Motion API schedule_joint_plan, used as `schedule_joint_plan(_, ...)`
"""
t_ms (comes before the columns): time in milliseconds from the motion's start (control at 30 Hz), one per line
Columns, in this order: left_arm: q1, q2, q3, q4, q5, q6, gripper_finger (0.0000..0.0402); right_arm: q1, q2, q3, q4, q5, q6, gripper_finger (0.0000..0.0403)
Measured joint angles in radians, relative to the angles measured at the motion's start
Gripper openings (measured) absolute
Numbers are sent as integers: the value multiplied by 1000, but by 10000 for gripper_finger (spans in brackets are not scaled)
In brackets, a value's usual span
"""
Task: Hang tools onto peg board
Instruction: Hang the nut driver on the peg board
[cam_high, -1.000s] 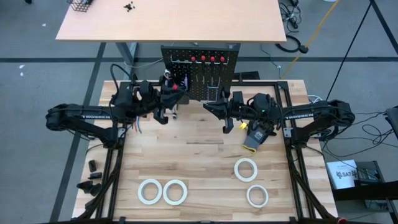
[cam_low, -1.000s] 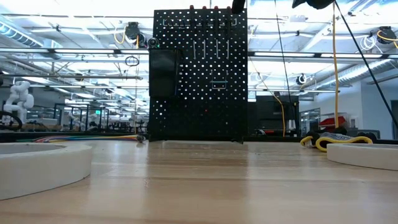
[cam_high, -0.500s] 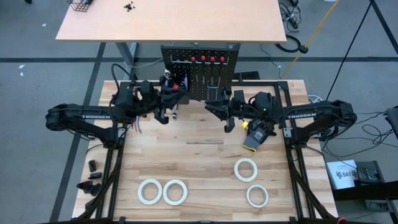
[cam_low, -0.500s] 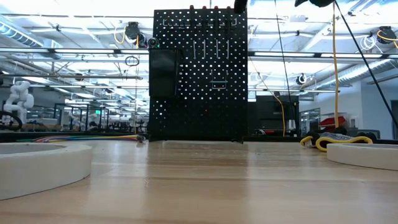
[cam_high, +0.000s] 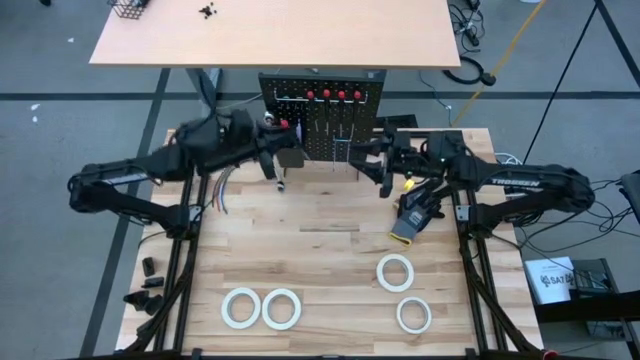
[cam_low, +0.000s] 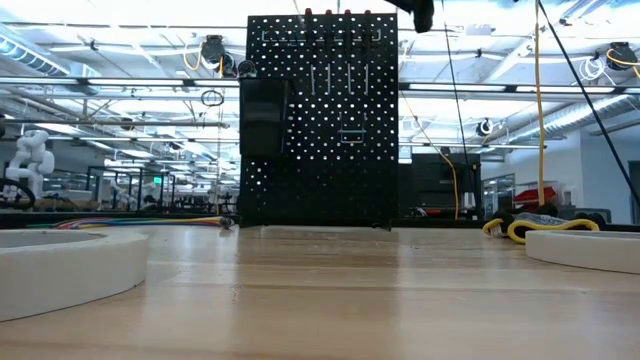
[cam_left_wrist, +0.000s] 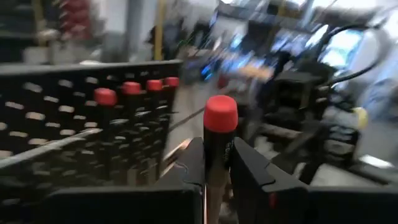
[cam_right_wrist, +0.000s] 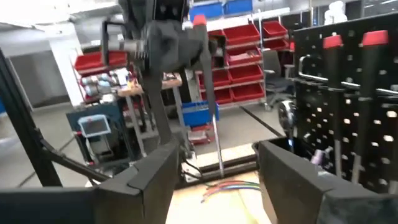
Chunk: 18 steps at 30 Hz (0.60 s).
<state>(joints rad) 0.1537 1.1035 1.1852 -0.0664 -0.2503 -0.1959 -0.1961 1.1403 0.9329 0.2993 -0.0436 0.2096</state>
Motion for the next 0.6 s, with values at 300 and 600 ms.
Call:
schedule_joint_plan(300, 108, 135, 375, -436, -18, -28, 37, -27, -30, 0, -68, 0, -20, 216)
schedule_joint_plan(600, 214, 251, 455, -455, 60, 2, 37, -27, -30, 0, -128, -9, -15, 217)
